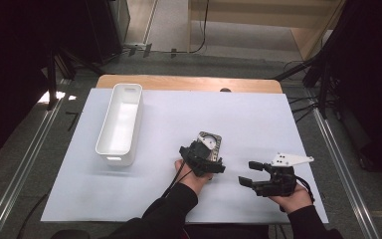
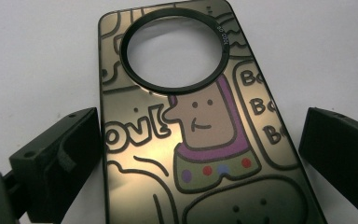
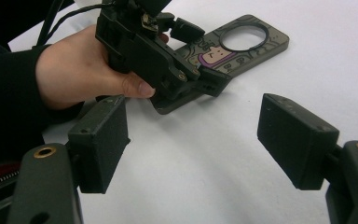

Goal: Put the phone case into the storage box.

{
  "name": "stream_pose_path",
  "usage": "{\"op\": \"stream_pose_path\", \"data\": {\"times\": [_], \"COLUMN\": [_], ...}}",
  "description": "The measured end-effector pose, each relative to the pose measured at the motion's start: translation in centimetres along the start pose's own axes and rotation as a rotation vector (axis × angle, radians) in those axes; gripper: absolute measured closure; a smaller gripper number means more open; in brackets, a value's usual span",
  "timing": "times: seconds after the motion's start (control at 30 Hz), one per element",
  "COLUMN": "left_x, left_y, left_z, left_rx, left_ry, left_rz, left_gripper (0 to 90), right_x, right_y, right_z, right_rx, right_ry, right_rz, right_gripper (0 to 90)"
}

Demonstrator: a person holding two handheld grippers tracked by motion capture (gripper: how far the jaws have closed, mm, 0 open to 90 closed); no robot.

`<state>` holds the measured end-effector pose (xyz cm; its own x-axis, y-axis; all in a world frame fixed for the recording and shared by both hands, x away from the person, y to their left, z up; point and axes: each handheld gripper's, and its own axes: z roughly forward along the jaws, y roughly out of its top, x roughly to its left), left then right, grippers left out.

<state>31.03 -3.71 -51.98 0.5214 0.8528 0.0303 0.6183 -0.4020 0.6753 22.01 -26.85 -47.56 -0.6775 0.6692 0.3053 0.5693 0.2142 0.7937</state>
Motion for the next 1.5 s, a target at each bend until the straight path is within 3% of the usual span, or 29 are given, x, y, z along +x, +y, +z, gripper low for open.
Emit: {"op": "stream_pose_path", "data": {"times": [0.23, 0.4, 0.97, 1.37, 1.5], "left_x": [-0.02, -0.12, -0.15, 0.05, 0.38], "left_y": [-0.01, -0.13, 0.02, 0.13, 0.24], "left_z": [-0.09, -0.32, -0.44, -0.56, -0.64], "left_rx": [-0.001, -0.015, -0.01, -0.007, -0.002], "left_ry": [0.005, 0.01, 0.028, 0.022, 0.0], "left_rz": [0.003, -0.01, -0.038, -0.06, -0.071], "left_gripper": [0.9, 7.4, 11.0, 11.5, 11.5], "right_x": [-0.03, -0.02, -0.03, -0.05, -0.05], "right_y": [0.0, 0.01, -0.02, -0.03, -0.02], "right_z": [-0.02, 0.01, 0.0, -0.02, -0.02], "right_rx": [-0.001, 0.001, 0.0, 0.0, 0.002], "right_ry": [0.001, 0.0, 0.002, 0.004, 0.002], "right_rz": [0.001, -0.001, 0.0, -0.001, -0.001], "right_gripper": [23.8, 23.8, 23.8, 23.8, 23.8]}}
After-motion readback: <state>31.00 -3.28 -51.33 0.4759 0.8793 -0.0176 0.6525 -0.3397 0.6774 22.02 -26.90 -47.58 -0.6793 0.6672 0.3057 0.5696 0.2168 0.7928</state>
